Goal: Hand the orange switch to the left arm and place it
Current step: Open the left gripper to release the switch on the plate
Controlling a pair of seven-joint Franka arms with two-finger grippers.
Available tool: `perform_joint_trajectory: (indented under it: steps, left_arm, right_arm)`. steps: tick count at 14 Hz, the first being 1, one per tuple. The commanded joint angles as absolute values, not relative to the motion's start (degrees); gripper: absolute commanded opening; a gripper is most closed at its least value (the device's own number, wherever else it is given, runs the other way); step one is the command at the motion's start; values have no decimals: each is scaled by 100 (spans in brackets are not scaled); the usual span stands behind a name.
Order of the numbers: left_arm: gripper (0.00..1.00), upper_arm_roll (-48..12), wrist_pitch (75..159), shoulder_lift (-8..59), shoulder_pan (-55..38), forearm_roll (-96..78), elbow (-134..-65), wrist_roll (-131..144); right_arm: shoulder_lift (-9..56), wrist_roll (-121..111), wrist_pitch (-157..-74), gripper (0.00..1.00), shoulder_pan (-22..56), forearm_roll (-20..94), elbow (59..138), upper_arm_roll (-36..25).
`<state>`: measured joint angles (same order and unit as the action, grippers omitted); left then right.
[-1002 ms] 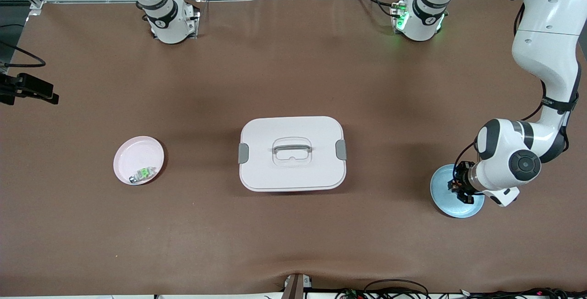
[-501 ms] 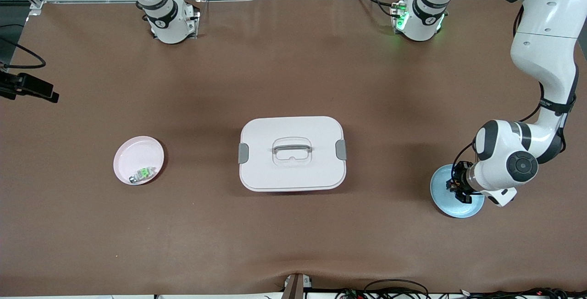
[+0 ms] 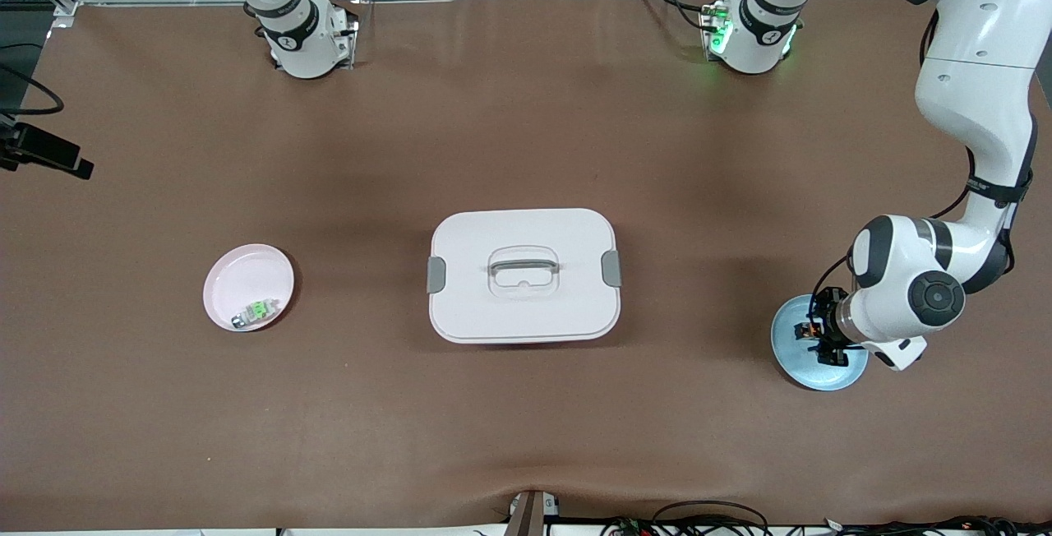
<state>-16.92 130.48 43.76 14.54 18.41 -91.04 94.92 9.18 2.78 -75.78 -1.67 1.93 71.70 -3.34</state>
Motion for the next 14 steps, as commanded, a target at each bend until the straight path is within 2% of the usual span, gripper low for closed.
perform_joint_trajectory:
  steps: [1, 3, 14]
  left_arm:
    - [100, -1688, 13069, 4395, 1441, 1951, -9018, 9624]
    - [100, -1688, 13069, 4386, 1424, 1934, -8843, 9633]
    - [100, -1688, 13052, 4359, 1371, 1995, -8833, 9624]
  right_arm:
    - [651, 71, -7611, 100, -308, 281, 7383, -246]
    - [624, -43, -7524, 100, -308, 281, 7383, -237]
    - [501, -53, -7436, 100, -290, 308, 7418, -255]
